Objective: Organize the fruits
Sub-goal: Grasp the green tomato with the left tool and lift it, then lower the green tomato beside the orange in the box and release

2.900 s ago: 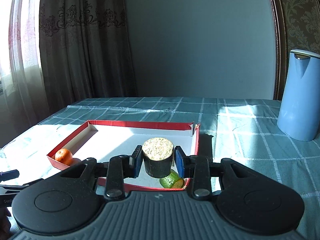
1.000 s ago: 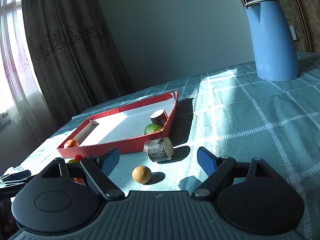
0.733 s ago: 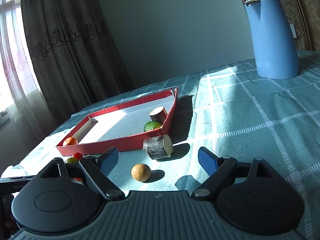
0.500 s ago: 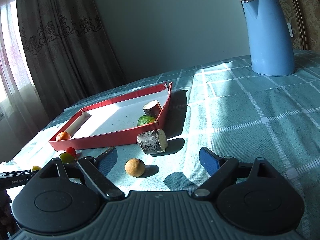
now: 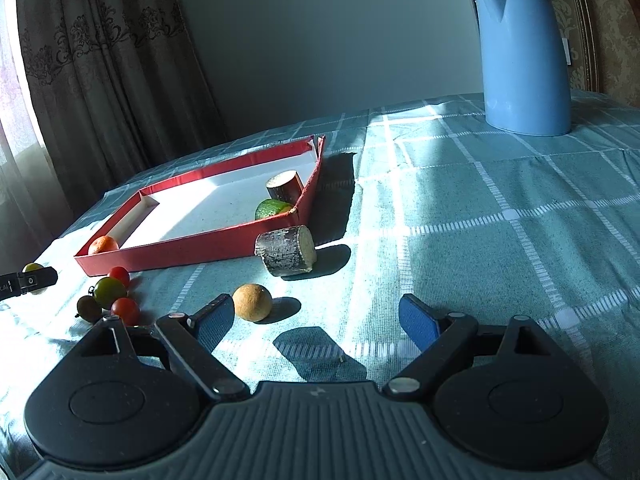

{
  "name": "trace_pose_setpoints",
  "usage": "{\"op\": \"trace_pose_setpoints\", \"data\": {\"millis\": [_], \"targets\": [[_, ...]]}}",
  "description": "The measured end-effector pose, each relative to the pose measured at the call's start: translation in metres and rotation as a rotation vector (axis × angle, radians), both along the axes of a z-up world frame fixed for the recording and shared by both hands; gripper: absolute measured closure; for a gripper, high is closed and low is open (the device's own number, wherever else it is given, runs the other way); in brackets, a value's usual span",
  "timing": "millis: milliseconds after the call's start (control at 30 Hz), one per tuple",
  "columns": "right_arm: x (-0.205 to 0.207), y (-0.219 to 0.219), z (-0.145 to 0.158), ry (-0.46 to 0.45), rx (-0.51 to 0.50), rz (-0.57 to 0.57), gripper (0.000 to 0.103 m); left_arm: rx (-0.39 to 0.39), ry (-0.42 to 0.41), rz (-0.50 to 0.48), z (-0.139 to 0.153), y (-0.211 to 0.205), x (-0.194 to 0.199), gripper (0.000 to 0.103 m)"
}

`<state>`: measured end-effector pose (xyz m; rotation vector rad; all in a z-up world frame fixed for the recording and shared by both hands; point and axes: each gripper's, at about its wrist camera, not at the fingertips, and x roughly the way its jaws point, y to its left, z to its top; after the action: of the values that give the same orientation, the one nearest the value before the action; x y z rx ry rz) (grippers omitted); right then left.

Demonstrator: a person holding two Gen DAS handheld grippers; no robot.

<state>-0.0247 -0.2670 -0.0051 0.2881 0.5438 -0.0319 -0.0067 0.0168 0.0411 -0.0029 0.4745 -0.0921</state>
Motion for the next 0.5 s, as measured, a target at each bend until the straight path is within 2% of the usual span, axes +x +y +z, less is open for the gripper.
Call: {"op": "trace_pose_setpoints", "data": {"millis": [233, 500], "targets": [[0.001, -0.003, -0.001, 0.001, 0.021, 0.001, 0.013, 0.051, -0.013, 0.002, 0.014, -0.03, 0.045, 0.073], [0.003, -0.005, -0.001, 0.001, 0.039, 0.008, 0.01, 0.077, 0.064, -0.007, -0.007, -0.054, 0.093, 0.073]]}}
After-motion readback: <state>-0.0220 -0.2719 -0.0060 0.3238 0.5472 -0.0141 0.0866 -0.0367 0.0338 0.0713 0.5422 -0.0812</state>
